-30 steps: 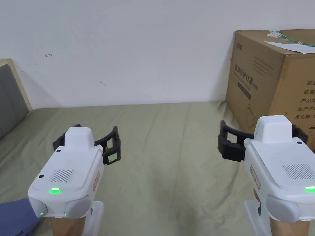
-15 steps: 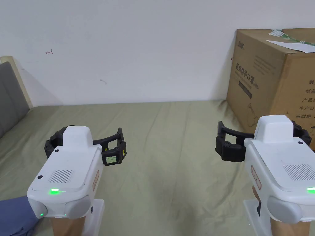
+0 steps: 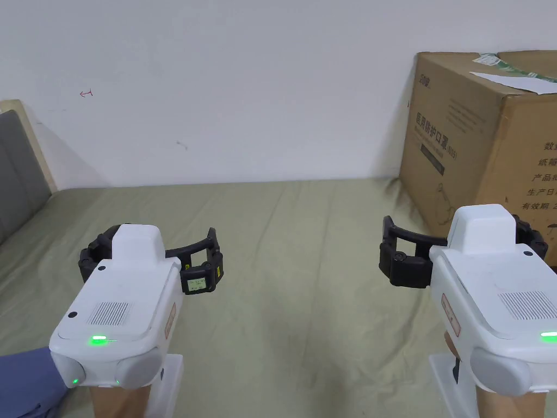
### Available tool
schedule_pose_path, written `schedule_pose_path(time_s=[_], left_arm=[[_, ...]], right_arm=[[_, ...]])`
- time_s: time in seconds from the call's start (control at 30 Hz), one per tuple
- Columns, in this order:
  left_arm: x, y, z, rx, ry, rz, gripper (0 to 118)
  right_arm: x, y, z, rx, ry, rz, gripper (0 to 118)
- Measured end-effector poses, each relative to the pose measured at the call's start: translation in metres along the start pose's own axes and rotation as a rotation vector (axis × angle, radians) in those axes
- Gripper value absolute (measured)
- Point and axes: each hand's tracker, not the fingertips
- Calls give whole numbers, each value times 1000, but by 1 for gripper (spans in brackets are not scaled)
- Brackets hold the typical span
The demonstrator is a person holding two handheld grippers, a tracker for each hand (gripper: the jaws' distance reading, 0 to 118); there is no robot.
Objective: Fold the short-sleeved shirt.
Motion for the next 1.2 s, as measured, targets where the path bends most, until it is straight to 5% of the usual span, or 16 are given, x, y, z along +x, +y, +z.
schedule_pose_path(time_s=[1.2], left_arm=[[-3,0,-1,8,13,1,118]], right_arm=[[-3,0,-3,-2,7,7,116]])
